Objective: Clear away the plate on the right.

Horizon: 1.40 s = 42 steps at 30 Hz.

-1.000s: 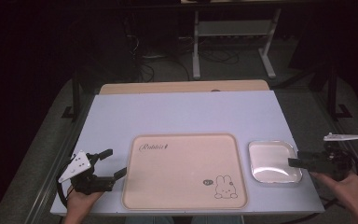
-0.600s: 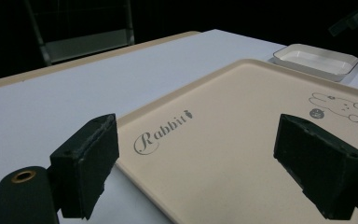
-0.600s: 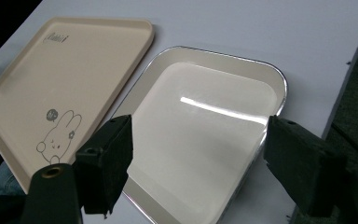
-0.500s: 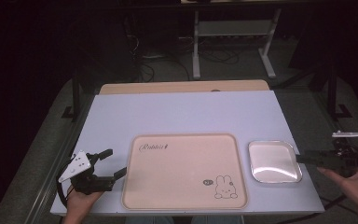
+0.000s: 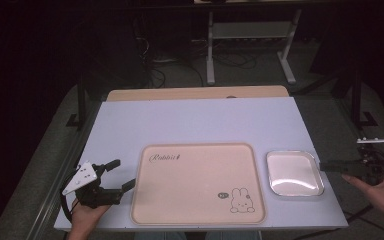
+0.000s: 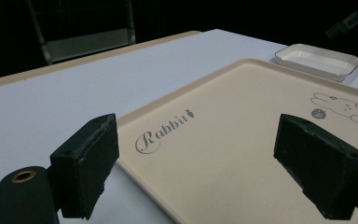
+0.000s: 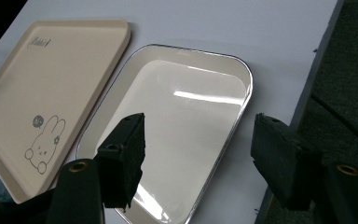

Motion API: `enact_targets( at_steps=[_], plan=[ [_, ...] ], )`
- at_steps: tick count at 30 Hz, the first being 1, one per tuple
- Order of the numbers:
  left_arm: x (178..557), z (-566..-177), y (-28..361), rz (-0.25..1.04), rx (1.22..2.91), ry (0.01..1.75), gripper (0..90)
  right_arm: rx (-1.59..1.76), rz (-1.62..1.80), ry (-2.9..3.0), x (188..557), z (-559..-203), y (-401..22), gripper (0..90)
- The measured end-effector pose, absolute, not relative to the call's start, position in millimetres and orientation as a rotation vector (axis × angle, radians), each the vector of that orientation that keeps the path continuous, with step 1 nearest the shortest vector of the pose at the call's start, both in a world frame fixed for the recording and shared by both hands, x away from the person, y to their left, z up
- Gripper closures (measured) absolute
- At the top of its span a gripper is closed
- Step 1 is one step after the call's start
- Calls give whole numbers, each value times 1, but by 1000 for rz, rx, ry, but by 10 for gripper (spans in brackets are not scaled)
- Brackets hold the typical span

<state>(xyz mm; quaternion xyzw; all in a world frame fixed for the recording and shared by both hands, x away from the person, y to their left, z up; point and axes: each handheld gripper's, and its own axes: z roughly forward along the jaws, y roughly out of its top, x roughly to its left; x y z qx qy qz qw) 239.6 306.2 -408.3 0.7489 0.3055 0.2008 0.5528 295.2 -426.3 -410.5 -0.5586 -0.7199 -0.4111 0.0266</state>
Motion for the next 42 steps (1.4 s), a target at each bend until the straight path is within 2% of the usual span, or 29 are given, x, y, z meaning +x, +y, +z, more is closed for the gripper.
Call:
enact_targets(
  at_steps=[21,23,30,35,42],
  plan=[
    [242,-410,308,472,1784,726,138,-1808,-973,-2131,316,-428,-422,612],
    [242,-410,309,472,1778,728,138,-1828,-961,-2114,316,-430,-423,665],
    [242,-410,310,470,1771,733,138,-1851,-925,-2067,318,-436,-421,723],
    [242,-410,311,473,1771,731,138,-1857,-873,-2050,323,-440,-414,797],
    [243,-410,313,470,1763,728,138,-1924,-804,-2025,325,-438,-408,831]
  ],
)
